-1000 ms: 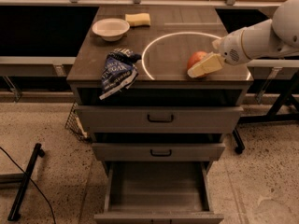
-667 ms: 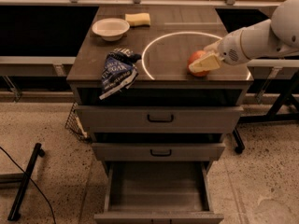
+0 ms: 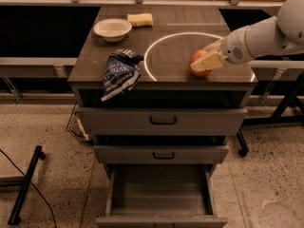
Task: Place apple into bottom drawer
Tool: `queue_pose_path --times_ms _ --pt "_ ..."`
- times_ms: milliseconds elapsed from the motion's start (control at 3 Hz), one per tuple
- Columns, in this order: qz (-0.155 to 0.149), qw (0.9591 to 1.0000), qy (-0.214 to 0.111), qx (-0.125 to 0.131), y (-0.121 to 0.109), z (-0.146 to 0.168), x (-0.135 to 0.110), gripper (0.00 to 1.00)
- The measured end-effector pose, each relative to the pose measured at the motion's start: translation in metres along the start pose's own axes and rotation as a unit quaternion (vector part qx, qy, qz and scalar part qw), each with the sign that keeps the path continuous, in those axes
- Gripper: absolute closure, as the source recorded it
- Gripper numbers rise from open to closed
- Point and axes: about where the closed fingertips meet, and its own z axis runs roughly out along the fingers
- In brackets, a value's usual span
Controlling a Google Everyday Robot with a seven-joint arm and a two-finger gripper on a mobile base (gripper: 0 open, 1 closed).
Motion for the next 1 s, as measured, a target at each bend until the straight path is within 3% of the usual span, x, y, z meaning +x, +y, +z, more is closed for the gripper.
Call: queue_pose_path --times_ms 333,667,1000 --pt "-0.007 0.9985 -0.034 -0.042 0.02 -0.038 -0.022 1.0" --pt "-0.029 0.9971 -0.058 -0.039 0.052 -0.13 -0.015 1.0" --pt "-0.029 0.9971 -0.058 -0.039 0.052 -0.13 -0.015 1.0"
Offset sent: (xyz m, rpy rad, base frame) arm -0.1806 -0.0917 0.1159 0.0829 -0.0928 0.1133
